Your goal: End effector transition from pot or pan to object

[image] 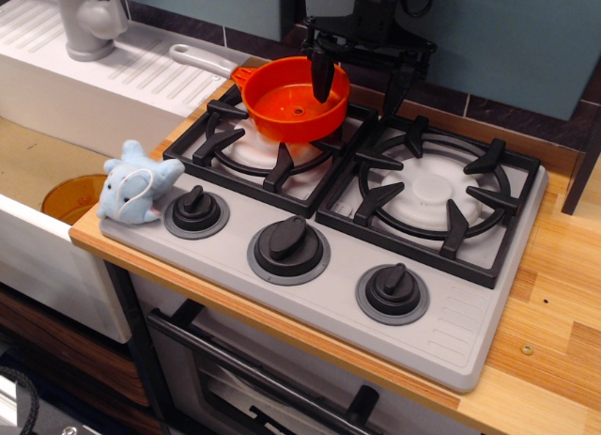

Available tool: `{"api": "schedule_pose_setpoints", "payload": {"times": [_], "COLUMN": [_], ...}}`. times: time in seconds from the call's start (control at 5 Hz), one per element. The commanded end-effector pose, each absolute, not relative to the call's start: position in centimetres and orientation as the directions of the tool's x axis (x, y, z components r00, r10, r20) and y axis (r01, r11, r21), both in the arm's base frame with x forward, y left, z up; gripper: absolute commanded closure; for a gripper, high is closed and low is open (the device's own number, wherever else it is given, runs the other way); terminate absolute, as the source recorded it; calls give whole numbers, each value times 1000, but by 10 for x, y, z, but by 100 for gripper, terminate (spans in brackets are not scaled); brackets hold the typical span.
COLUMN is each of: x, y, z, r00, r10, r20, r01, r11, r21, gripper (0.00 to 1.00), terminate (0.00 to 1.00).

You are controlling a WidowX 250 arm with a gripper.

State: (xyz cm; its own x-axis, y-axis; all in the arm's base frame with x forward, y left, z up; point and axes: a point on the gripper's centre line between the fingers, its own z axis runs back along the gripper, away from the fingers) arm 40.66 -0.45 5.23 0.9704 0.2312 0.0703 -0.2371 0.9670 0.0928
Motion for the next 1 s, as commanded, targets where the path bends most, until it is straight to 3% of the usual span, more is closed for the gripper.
{"api": "schedule_pose_setpoints", "payload": {"times": [0.0,0.6,0.8], "x": [407,392,388], "y": [-5,-12,-15], "z": [52,70,98], "r00": [970,957,955], "r10": [231,282,295], "r20": [70,64,38], "r01": [-237,-288,-297], "r11": [967,952,948], "r21": [93,106,116], "gripper": [0,0,0], "terminate": [0,0,0]}}
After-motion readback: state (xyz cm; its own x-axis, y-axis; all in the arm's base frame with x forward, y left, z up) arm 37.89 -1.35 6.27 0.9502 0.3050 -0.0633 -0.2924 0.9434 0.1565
